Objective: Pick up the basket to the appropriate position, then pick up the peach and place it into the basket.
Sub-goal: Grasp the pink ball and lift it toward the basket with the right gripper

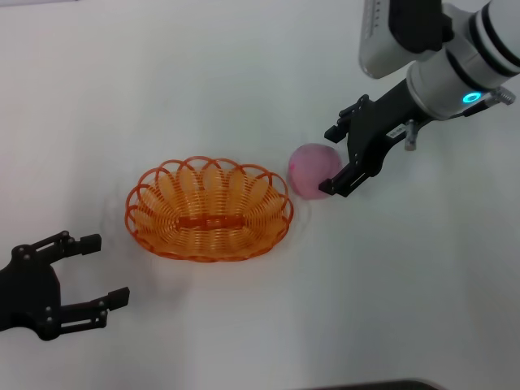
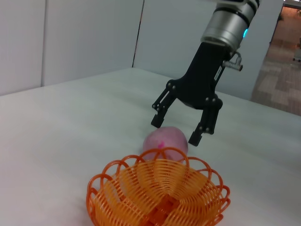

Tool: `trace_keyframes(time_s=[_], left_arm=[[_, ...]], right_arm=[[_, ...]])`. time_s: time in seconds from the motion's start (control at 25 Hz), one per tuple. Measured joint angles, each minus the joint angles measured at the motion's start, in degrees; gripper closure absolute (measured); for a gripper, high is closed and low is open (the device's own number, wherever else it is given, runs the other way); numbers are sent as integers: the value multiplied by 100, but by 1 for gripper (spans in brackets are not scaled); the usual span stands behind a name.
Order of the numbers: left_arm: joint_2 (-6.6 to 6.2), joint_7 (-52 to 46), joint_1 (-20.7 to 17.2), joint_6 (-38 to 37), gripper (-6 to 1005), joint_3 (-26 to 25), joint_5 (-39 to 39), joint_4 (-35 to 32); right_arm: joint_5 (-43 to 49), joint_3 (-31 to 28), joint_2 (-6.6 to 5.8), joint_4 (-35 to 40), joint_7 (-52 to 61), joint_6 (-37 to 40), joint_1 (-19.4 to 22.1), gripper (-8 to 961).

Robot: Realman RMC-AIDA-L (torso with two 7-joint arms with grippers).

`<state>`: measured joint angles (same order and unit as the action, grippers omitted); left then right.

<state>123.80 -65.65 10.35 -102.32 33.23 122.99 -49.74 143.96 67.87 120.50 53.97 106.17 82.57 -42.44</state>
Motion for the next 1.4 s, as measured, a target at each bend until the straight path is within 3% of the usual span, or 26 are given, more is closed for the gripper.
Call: trace_keyframes(time_s=[0.72, 0.8, 1.24, 1.4], left_arm=[[3, 0, 21, 11, 123, 0, 22, 9], [3, 0, 25, 11, 123, 0, 24, 9], [0, -7, 28, 11, 123, 0, 24, 9], [0, -9, 29, 10, 124, 0, -10, 17]], right_arm=[[-157, 390, -8, -169, 47, -306, -50, 22], [-158, 414, -5, -170, 51, -307, -51, 188], [-158, 216, -30, -45, 53, -155, -9, 395], [-157, -98, -44, 125, 24, 228, 17, 560]])
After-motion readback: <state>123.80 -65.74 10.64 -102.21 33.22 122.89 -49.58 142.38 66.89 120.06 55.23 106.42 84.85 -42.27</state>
